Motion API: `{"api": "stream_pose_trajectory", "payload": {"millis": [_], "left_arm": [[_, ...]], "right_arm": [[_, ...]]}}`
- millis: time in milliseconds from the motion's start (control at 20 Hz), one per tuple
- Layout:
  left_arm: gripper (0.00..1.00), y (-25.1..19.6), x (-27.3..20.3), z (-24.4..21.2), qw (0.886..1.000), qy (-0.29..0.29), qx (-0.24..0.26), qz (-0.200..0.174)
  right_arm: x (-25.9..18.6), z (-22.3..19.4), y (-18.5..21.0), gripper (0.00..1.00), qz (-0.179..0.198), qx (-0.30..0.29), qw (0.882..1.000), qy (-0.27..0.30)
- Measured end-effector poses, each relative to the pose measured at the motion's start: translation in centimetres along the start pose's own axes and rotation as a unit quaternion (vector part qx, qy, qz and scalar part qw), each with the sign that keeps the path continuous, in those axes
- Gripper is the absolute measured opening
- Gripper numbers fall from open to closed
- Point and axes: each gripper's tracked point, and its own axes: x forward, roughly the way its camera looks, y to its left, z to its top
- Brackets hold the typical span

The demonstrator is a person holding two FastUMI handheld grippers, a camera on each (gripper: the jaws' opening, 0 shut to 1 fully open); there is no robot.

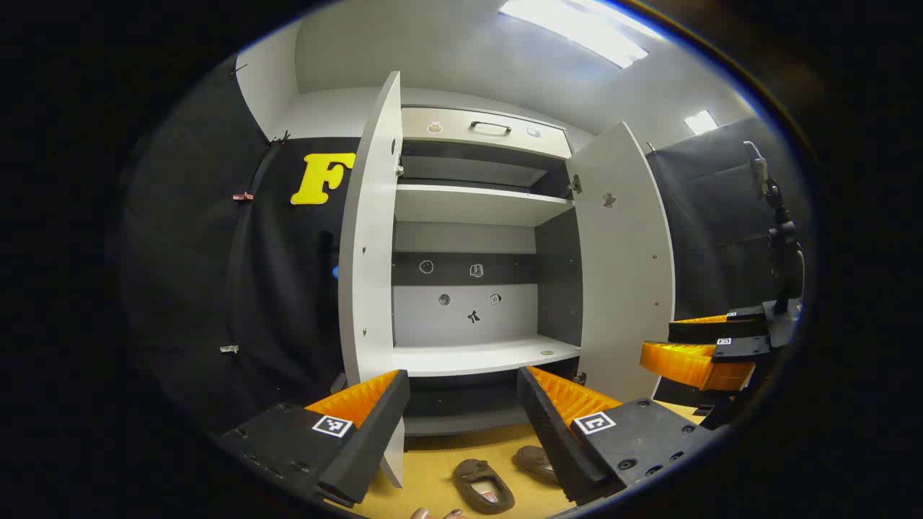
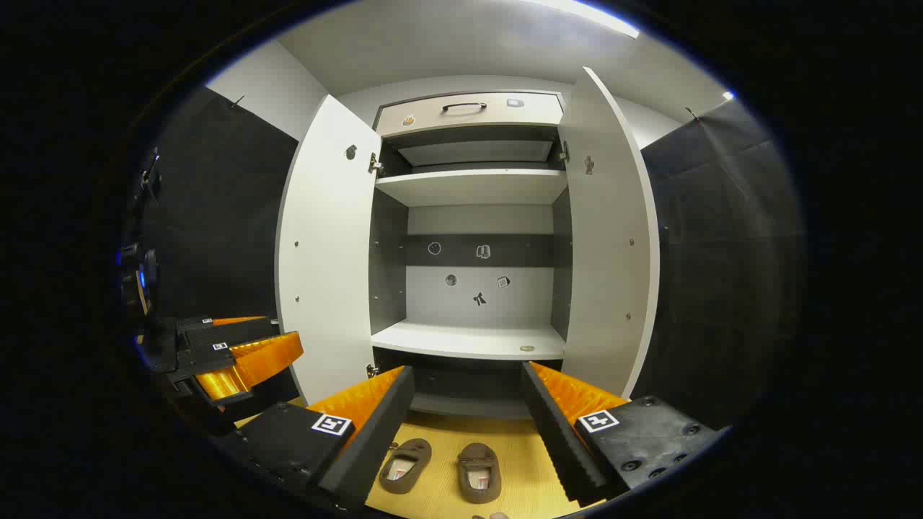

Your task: Grab one shoe with the right hand and put it into the shoe cabinet, grab the other shoe with the left hand and put it into the shoe cabinet; then close the right door with the right hand and the left door with the left hand.

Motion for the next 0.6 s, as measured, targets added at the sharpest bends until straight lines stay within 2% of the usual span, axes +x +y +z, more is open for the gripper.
{"api": "stream_pose_trajectory", "payload": {"millis": [600], "left_arm": [[0.95, -0.43, -0.26, -0.02, 1.000, -0.003, -0.002, -0.012]], "right_arm": [[-1.10, -0.01, -0.03, 0.98, -0.008, -0.005, 1.000, 0.000]]}}
